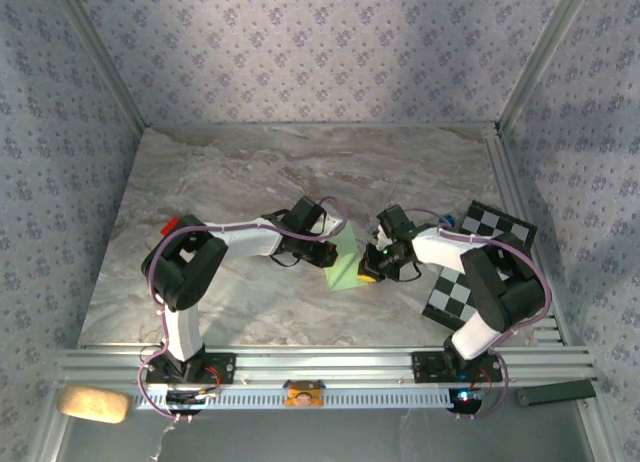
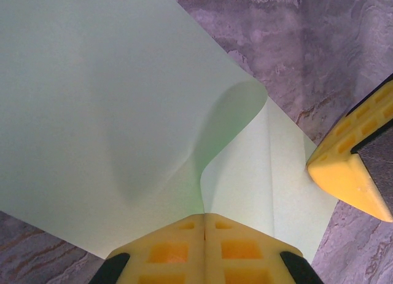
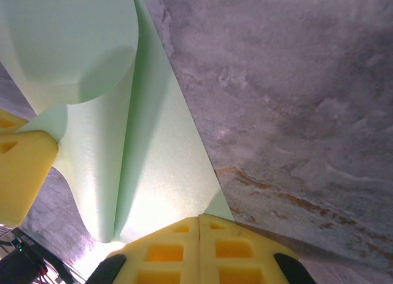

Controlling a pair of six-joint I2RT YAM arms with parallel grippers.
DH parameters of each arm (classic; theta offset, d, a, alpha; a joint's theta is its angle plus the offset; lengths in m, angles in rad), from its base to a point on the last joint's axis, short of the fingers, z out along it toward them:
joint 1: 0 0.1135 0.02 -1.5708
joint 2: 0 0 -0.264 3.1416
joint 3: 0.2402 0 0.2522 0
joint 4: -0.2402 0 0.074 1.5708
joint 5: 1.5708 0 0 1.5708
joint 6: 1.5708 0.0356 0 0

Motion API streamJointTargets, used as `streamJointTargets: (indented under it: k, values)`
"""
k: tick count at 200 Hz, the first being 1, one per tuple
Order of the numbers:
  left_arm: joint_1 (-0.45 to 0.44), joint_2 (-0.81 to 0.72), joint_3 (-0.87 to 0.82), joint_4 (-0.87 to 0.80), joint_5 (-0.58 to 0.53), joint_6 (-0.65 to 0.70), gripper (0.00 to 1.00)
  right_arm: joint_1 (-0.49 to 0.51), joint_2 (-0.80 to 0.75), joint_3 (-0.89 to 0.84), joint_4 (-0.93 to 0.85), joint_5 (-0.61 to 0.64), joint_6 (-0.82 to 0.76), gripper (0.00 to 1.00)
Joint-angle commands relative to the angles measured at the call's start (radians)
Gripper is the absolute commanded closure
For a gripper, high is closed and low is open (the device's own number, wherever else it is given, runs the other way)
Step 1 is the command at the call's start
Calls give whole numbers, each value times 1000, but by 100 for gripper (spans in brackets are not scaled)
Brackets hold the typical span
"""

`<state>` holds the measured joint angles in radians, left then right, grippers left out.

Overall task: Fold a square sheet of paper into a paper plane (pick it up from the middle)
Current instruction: Fold the triangle a second time at the center of the table.

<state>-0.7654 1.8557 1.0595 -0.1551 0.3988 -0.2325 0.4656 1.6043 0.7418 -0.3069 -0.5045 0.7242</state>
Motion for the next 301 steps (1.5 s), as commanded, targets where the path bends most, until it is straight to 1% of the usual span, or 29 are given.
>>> streamJointTargets:
  k: [1,60,103,255,301]
  values:
    - [4,25,10,-14,-7,22,99,7,36,-2,-57,54,-6,96]
    - [5,22,6,-21,-20,22,99,7,34,-3,-57,55,-6,96]
    - [3,0,-13,7,-58,16,99,8,37,-1,-58,54,-9,96]
    - [-4,-12,-39,33,-73,-2,100,8,37,-6,-53,55,-6,96]
    - [-4,-40,-54,62,-72,-23,100,7,34,-6,-54,54,-6,96]
